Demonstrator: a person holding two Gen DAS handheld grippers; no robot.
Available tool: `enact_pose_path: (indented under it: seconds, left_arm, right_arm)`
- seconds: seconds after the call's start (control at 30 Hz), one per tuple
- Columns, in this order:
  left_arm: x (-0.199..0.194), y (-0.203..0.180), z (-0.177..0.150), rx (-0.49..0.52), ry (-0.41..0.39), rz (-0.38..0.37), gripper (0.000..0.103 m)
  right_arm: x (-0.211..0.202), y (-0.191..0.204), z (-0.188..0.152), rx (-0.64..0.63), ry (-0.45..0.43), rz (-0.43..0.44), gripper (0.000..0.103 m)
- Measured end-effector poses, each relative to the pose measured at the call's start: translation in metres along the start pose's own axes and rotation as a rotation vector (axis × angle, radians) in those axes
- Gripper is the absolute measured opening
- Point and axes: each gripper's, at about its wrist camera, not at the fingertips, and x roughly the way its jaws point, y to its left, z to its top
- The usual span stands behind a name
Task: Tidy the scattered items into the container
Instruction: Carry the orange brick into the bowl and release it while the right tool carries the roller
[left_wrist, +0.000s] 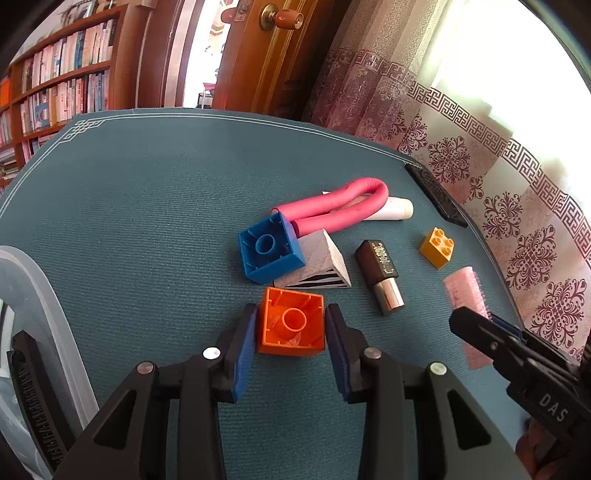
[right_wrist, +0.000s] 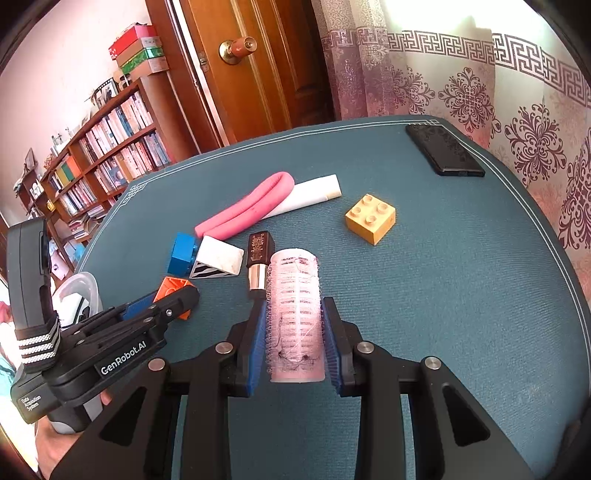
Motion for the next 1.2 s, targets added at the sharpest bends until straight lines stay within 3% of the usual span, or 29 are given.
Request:
enact_pose_path:
  seconds: [0.17,0.53,0.97,1.2]
  left_arm:
    - [-0.010,0.003,0.002,-0.028,-0.010,-0.043,0.038]
    - [-0.062,0.005,0.014,-0.043,-0.135,-0.043,0.038]
    - [-0.133,0.052,-0.008,-0.053,-0.250,0.049,0.038]
    - [-0.149,0.091,-0.013,-0.105,-0.251,0.105,0.038]
  right_arm:
    - [-0.010,0.003,-0.011,0.006,-0.009,0.013,0.032]
    - [-0.028,0.032,-0.017,-0.006,-0.035,0.079,0.032]
    - [-0.023,0.107,-0.031,-0.093,0.001,0.243,0.032]
    - [-0.018,0.142,-0.041,-0.128,0.023,0.320,0.032]
